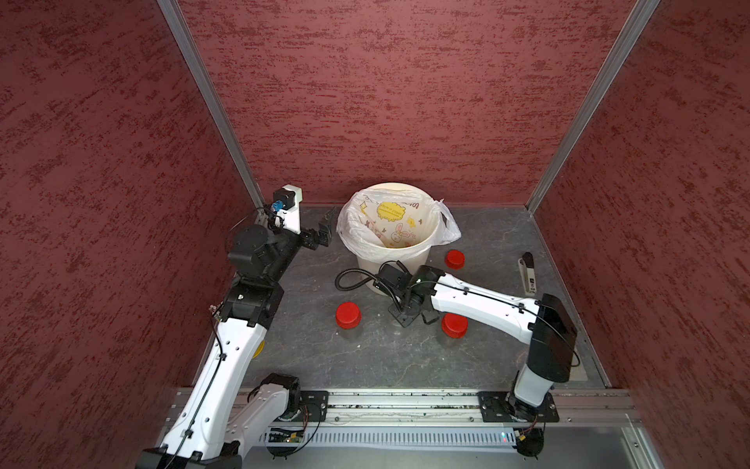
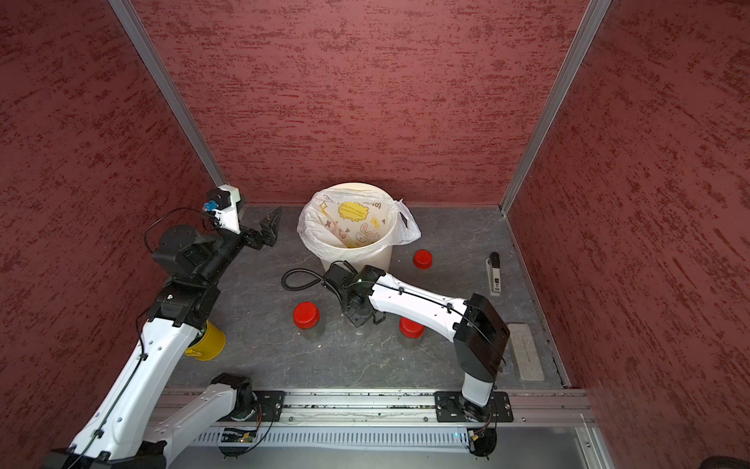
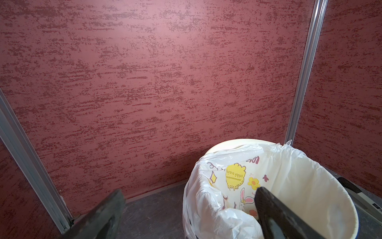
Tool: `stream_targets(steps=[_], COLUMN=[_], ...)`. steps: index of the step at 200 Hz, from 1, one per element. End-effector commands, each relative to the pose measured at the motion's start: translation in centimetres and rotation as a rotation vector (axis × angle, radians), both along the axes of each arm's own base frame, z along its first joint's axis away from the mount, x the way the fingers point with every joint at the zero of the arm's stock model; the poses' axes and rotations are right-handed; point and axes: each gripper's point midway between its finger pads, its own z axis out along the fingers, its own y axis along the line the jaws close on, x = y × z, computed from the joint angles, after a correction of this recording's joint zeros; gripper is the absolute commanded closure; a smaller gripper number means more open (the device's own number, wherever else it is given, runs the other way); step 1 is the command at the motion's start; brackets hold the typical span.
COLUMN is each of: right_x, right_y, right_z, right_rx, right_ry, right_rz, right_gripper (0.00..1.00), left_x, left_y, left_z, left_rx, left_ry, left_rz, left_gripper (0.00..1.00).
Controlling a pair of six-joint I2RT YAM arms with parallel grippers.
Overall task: Empty moldy tea leaves from jars
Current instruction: Place the jar at the center of the board.
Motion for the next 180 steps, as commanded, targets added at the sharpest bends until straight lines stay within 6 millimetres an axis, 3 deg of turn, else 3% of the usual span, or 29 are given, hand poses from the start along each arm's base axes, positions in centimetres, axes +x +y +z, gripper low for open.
stream_targets(steps=[1, 83, 114, 145, 180], right_x=[-0.1, 0.3, 0.8, 1.2, 0.7], right_y=[0.8, 2.2, 2.1, 1.0, -2.9], right_z=[0.5, 3.6, 5.9, 9.1, 10.5], right_rx=[0.030, 0.153, 0.210, 0.300, 0.321], right_ry=[-0.010, -0.052, -0.118, -0.197, -0.210], right_rz=[0.002, 0.004, -0.022, -0.088, -0.196], right_gripper=[0.76, 0.51, 0.27, 0.12, 0.05], left_x=[-0.7, -0.7, -0.8, -1.1, -1.7], left_y=[0.0, 0.0, -0.1, -0.6, -1.8], left_z=[1.5, 1.4, 1.4, 1.4, 1.7], left_rx=[0.006, 0.011, 0.012, 0.017, 0.009], left_ry=[-0.039, -0.039, -0.042, -0.038, -0.055], left_rz=[-0.010, -0.011, -0.014, -0.050, -0.128], left_gripper=[0.00, 0.00, 0.00, 0.00, 0.00])
